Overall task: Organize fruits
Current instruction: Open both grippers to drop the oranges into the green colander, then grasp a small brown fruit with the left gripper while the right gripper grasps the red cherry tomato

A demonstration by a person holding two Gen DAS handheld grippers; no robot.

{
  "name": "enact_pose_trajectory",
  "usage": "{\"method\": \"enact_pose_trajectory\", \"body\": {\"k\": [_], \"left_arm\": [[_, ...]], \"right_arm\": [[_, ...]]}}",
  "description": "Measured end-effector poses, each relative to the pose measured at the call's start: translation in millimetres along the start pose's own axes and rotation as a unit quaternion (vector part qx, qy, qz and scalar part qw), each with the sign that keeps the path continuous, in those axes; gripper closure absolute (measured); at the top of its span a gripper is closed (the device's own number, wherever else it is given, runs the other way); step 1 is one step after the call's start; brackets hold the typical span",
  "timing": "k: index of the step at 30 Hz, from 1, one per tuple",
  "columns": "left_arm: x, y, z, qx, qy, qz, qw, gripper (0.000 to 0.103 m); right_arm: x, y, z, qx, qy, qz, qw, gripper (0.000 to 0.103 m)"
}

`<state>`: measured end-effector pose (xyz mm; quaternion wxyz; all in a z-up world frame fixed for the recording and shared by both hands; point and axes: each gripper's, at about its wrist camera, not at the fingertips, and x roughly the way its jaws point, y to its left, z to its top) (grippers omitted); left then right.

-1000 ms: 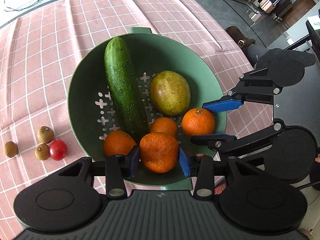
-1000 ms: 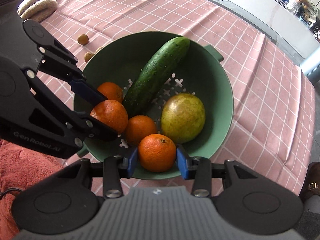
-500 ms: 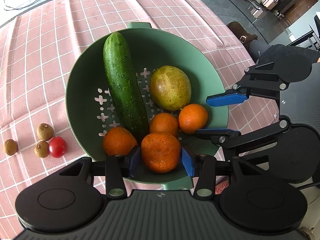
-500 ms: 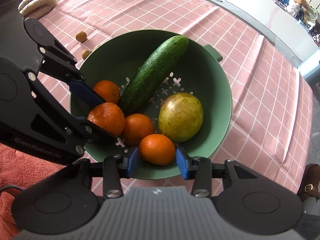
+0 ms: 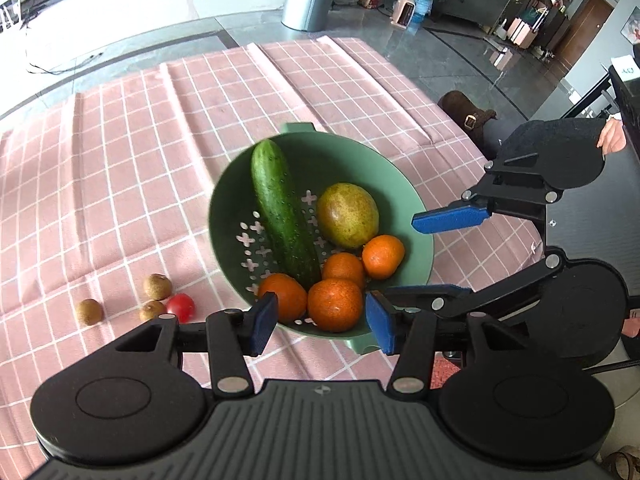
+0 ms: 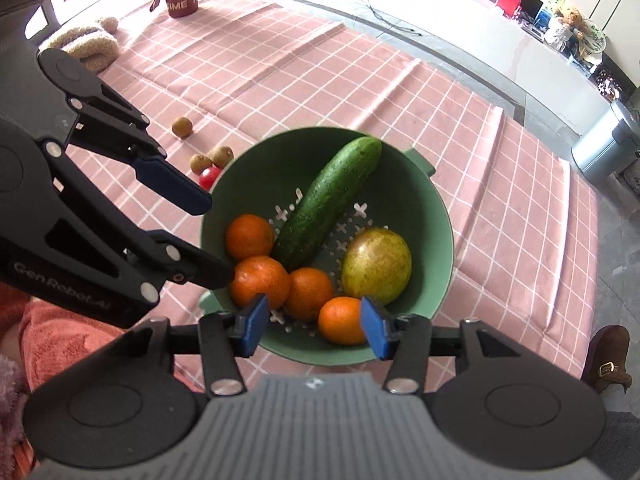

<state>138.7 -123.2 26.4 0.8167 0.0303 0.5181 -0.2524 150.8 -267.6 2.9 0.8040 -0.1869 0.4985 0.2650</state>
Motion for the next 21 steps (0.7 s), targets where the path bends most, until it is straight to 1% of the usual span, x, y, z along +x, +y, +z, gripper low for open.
{"method": "enact_pose_trajectory", "body": {"k": [6, 11, 14, 16, 18, 20, 21], "left_arm": [[-39, 34, -14, -0.012, -0.051, 0.035, 0.9980, 0.043], [-61, 70, -35, -0.030, -0.094, 0.069, 0.9927, 0.043], [-64, 92, -50, -0.054, -0.113, 0.078, 0.9890, 0.044], [-61, 104, -62, -0.063, -0.131, 0.087, 0.9856, 0.047], [-55, 114, -73, -0.069, -0.140, 0.097, 0.9830, 0.048], [-47, 124, -84, -0.074, -0.147, 0.105, 0.9808, 0.051], [-42, 128, -89, -0.079, -0.151, 0.108, 0.9794, 0.051]], "right_arm": [[-11, 33, 11, 0.058, -0.052, 0.017, 0.997, 0.053], [-7, 72, 16, 0.110, -0.114, 0.033, 0.987, 0.053], [0, 97, 17, 0.142, -0.156, 0.042, 0.977, 0.053], [11, 111, 15, 0.167, -0.173, 0.050, 0.969, 0.053], [24, 127, 15, 0.186, -0.182, 0.049, 0.964, 0.057], [37, 140, 14, 0.199, -0.185, 0.036, 0.962, 0.064], [43, 144, 14, 0.206, -0.186, 0.027, 0.960, 0.066]]}}
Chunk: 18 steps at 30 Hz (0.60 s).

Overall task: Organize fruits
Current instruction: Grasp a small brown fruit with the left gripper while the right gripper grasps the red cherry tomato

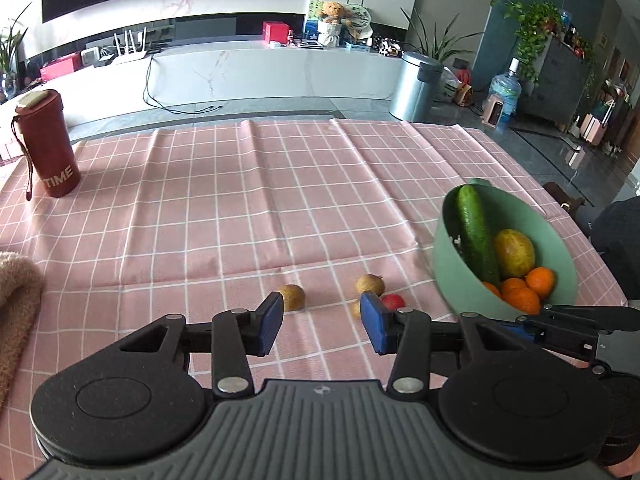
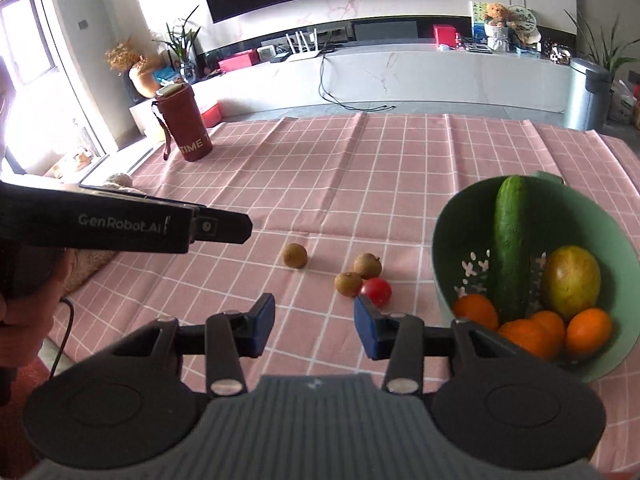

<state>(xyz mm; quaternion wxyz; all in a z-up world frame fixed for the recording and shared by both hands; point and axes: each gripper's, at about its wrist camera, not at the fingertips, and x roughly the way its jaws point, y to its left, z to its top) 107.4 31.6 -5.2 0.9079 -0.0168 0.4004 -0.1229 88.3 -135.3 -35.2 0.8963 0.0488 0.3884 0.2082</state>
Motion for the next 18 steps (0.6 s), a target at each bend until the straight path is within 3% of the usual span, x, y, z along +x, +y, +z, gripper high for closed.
{"method": "enact_pose_trajectory", "body": {"k": [6, 12, 18], "left_arm": [[19, 12, -16, -0.011, -0.018, 0.010, 0.9997, 0.054], [37, 17, -18, -0.008, -0.028, 0.023, 0.9993, 0.055], [55, 18, -22, -0.013, -0.015, 0.022, 0.9996, 0.056]], "right_arm": [[22, 0, -15, 0.035, -0.018, -0.065, 0.997, 0.075], [38, -13, -12, 0.102, -0.024, -0.071, 0.992, 0.081], [56, -14, -11, 0.125, -0.039, -0.099, 0.986, 0.083]]}}
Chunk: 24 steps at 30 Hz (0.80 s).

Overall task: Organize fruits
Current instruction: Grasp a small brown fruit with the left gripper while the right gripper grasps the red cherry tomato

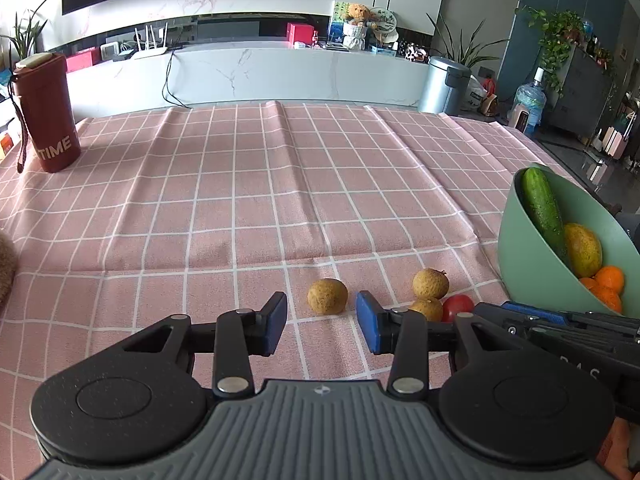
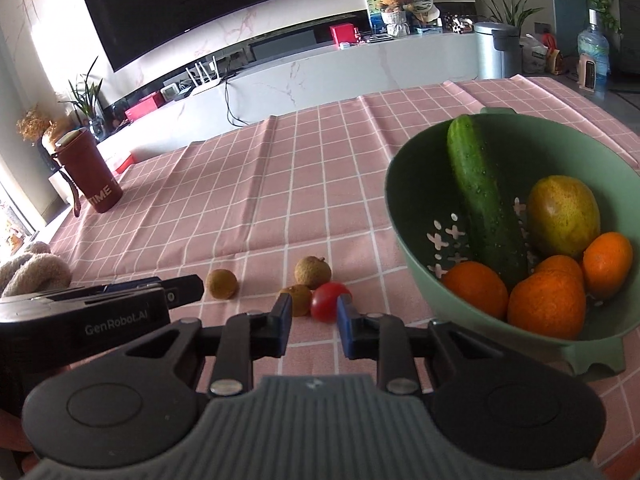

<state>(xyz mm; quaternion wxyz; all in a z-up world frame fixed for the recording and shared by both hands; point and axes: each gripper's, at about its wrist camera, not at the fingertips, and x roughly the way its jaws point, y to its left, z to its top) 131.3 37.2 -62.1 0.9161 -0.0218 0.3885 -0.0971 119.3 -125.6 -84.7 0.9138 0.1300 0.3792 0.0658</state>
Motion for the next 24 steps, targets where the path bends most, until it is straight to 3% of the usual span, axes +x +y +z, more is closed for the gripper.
{"method": "enact_pose_trajectory", "body": {"k": [4, 21, 24], "left_arm": [[7, -5, 0, 0.009, 0.002, -0.006, 0.9999, 0.057], [28, 0, 4, -0.001, 0.019, -0.001, 0.9998, 0.063], [31, -1, 5, 0.000, 0.023, -0.001, 0.9997, 0.064]], "right_arm": [[11, -2, 0, 0.011, -0.001, -0.026, 1.000, 0.084], [32, -4, 0, 0.024, 0.008, -0.018, 1.000, 0.081], [36, -5, 0, 0.025, 0.011, -0.014, 1.000, 0.076]]}}
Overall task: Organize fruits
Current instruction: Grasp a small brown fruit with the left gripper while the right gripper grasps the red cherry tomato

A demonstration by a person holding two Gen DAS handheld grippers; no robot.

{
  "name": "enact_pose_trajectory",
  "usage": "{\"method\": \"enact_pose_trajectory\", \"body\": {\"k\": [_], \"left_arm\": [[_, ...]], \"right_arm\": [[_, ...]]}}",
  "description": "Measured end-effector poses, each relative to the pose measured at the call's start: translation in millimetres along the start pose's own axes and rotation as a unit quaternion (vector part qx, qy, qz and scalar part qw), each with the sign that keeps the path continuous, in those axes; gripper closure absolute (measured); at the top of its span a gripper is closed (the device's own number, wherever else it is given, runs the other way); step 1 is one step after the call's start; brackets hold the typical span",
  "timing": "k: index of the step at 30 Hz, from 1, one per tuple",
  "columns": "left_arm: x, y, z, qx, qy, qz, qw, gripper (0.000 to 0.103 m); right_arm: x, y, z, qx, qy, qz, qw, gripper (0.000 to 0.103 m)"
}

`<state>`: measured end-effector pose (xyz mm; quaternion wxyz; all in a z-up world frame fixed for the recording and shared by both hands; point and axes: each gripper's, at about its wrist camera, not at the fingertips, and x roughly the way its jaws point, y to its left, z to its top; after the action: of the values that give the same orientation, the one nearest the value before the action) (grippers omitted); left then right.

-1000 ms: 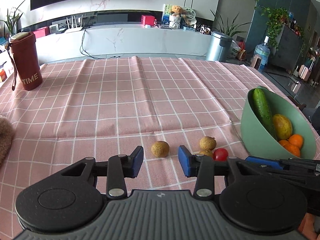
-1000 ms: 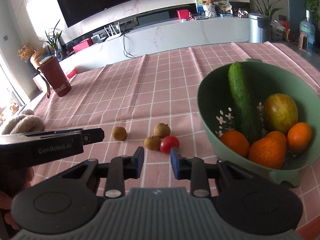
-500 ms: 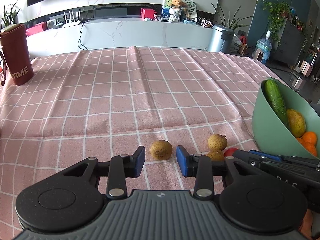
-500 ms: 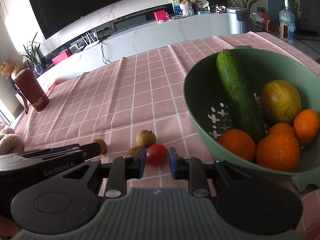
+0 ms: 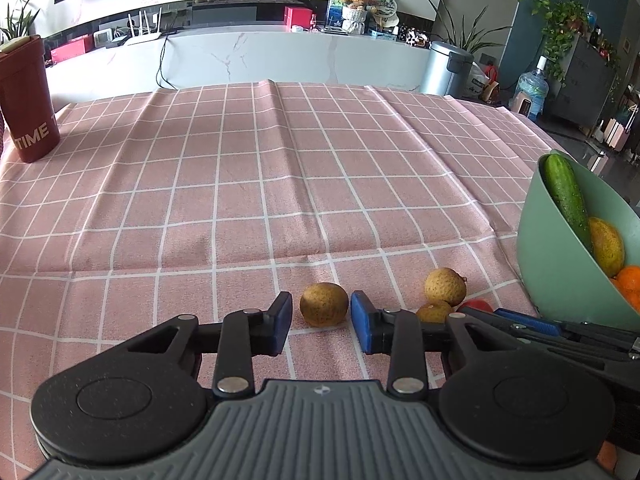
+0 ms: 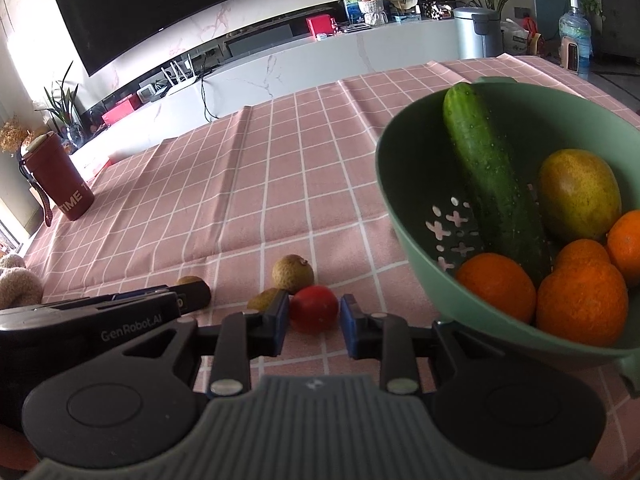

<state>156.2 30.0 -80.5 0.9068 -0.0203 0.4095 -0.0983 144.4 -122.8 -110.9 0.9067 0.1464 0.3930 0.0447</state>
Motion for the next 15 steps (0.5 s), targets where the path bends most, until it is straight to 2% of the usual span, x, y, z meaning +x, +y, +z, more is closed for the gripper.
{"method": "enact_pose_trajectory", "body": {"k": [7, 12, 15], "left_arm": [[2.1, 1.3, -0.4, -0.005, 0.005, -0.007, 1.0000, 0.072], [1.2, 1.3, -0.1, -0.004, 0.004, -0.008, 1.0000, 0.073], [-0.7, 2.0, -0.1, -0.005, 0.001, -0.007, 1.0000, 0.073]], "right_arm": [[4.1, 0.9, -1.0, -0.003, 0.010, 0.005, 1.000, 0.075], [6.2, 3.3, -1.9, -0.009, 0.013, 0.010, 1.000, 0.081], [6.4, 4.6, -1.5, -0.013, 0.012, 0.010, 1.000, 0.081]]}}
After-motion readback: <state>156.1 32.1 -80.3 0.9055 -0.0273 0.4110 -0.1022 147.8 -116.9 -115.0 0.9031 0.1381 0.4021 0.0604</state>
